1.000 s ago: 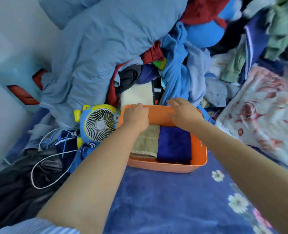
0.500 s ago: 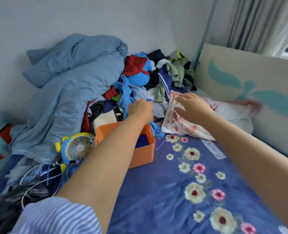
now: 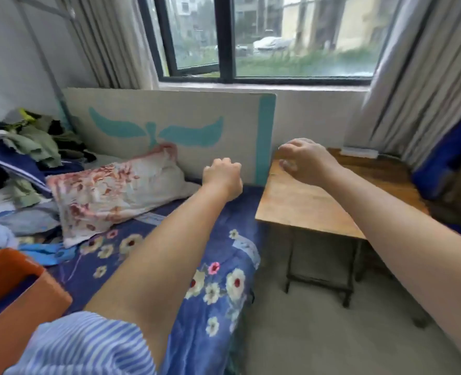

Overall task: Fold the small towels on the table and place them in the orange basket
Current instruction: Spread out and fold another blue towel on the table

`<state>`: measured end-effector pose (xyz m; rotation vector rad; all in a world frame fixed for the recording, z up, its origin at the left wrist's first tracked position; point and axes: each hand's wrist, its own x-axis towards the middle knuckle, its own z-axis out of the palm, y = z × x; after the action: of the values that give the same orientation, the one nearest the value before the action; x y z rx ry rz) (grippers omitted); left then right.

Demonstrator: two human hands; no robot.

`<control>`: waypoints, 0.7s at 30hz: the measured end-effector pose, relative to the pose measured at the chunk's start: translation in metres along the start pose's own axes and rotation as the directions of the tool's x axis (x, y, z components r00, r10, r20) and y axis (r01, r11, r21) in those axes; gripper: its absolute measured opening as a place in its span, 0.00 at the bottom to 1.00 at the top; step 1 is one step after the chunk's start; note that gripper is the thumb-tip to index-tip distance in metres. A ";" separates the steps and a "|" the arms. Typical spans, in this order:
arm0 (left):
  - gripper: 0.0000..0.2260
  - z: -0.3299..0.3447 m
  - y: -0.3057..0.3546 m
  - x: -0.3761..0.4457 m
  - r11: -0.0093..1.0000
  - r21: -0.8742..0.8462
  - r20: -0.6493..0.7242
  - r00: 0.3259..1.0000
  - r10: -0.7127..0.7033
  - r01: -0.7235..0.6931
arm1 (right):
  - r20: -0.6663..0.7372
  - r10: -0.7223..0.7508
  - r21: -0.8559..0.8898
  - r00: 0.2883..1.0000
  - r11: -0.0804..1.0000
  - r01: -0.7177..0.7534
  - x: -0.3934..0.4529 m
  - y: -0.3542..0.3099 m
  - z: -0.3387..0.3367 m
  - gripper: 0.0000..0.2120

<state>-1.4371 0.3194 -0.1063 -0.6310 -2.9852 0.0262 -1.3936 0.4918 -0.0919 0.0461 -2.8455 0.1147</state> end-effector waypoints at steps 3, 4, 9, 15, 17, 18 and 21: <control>0.15 -0.002 0.093 0.018 0.990 0.003 -0.022 0.990 0.142 -0.142 | 0.014 0.146 -0.041 0.989 0.989 -0.145 -0.041 0.078 -0.018 0.19; 0.15 -0.003 0.120 0.024 0.985 0.001 -0.024 0.984 0.175 -0.175 | 0.010 0.182 -0.047 0.983 0.982 -0.182 -0.052 0.102 -0.023 0.19; 0.15 -0.007 0.272 0.051 0.948 -0.021 -0.032 0.948 0.317 -0.317 | 0.035 0.340 -0.109 0.940 0.936 -0.335 -0.121 0.230 -0.050 0.21; 0.14 -0.016 0.412 0.076 0.885 -0.053 -0.097 0.885 0.456 -0.462 | 0.027 0.451 -0.112 0.892 0.888 -0.445 -0.174 0.353 -0.082 0.21; 0.14 -0.020 0.443 0.085 0.866 -0.067 -0.116 0.866 0.487 -0.496 | 0.020 0.488 -0.105 0.873 0.869 -0.483 -0.182 0.381 -0.087 0.20; 0.14 -0.021 0.460 0.092 0.859 -0.076 -0.126 0.859 0.496 -0.507 | 0.014 0.506 -0.105 0.863 0.859 -0.502 -0.185 0.398 -0.089 0.20; 0.13 -0.021 0.496 0.117 0.843 -0.080 -0.147 0.843 0.518 -0.532 | -0.007 0.539 -0.084 0.842 0.839 -0.538 -0.182 0.439 -0.089 0.20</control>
<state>-1.3419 0.8201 -0.0934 -1.3963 -2.6132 -0.1474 -1.2126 0.9399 -0.0927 -0.7827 -2.7885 0.1116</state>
